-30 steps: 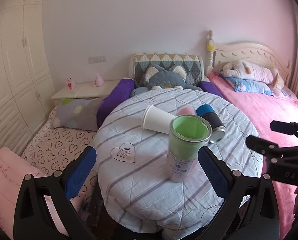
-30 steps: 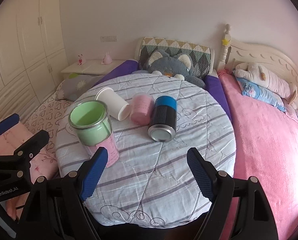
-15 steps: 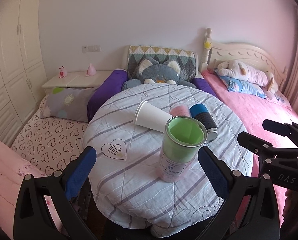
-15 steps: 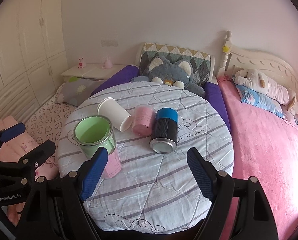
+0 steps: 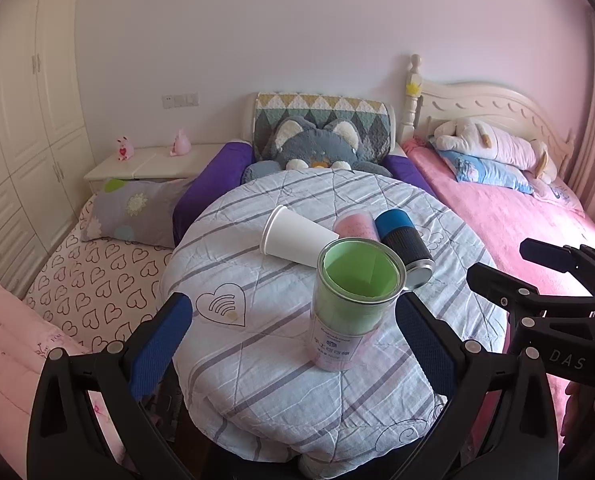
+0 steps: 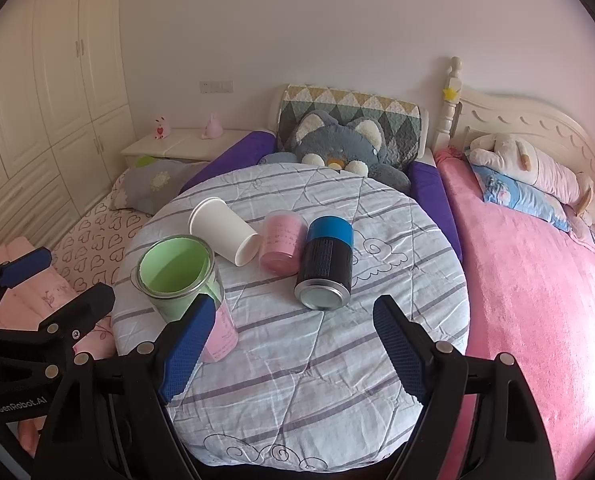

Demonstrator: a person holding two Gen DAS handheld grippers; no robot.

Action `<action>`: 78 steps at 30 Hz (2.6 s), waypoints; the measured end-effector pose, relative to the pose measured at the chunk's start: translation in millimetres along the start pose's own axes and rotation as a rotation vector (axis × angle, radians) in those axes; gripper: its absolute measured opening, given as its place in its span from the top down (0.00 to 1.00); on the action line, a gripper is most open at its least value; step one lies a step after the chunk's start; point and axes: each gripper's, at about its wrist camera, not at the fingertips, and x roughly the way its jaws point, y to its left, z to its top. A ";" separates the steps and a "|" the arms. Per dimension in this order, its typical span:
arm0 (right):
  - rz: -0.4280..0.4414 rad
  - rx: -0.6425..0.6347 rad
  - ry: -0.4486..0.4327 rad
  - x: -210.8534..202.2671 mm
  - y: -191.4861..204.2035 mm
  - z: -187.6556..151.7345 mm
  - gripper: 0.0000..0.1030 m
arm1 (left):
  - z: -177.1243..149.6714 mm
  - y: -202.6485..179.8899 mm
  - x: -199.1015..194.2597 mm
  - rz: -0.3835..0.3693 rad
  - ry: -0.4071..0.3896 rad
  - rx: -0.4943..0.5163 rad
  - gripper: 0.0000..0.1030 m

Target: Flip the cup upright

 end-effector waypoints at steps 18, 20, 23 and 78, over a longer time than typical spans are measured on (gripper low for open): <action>0.070 0.052 -0.138 -14.7 -16.8 -3.3 0.20 | -2.6 -12.3 -3.8 0.018 -0.051 0.012 0.00; 0.077 0.056 -0.165 -17.9 -18.7 -4.6 0.20 | -3.9 -14.4 -5.8 0.015 -0.061 0.008 0.00; 0.092 0.060 -0.207 -22.4 -22.1 -6.6 0.20 | -4.7 -17.8 -6.9 0.015 -0.068 0.015 0.00; 0.230 -0.058 -0.006 28.8 12.2 -26.2 0.20 | -14.0 3.4 -11.0 0.113 -0.094 0.007 0.00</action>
